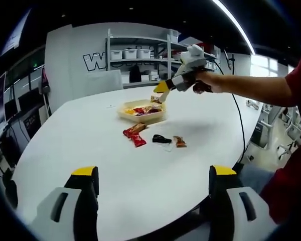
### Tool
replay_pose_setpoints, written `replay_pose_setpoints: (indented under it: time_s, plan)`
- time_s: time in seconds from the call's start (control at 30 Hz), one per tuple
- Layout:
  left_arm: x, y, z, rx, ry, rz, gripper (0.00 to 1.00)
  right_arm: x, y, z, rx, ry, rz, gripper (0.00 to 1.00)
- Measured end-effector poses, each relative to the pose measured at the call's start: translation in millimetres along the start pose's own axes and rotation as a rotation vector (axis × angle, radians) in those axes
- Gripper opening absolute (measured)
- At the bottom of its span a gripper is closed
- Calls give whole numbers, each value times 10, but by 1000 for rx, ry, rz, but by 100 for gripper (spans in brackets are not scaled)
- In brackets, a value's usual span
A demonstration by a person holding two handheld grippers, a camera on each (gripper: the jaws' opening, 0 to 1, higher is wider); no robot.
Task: Place the target food into the container with the food tongs after gripping and lifting it, then release it inside without dropping or visibly crushing the food.
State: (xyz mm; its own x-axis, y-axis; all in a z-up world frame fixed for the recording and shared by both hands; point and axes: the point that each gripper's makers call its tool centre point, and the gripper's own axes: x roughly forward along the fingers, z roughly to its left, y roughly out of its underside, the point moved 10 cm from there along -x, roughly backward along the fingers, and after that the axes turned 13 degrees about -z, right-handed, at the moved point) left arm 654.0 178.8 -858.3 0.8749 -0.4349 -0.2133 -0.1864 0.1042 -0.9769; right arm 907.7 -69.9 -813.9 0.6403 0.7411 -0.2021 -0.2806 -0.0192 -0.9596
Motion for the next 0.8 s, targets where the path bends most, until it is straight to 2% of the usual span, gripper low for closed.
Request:
replay_pose_setpoints:
  time_s: [0.47,0.63,0.7,0.73,0.77,0.8]
  plan:
    - [25,-14,35,2,-6,8,88,127,-111,-203,8,37,-13,13]
    - [28,-15,55,-1,-9,9,88,195,-92,-240,-12,38,6,14]
    - [33,-17,61,-1,-11,9,88,203,-102,-254,-27,48,-7,16]
    - [35,-16,63,-1,-11,11,88,221,-125,-274,-79,43,-37,19]
    - [37,-13,65,0,-11,12,88,224,-127,-280,-94,40,-38,21]
    - [37,-8,67,0,-11,15,88,222,-104,-262,-58,38,-7,22]
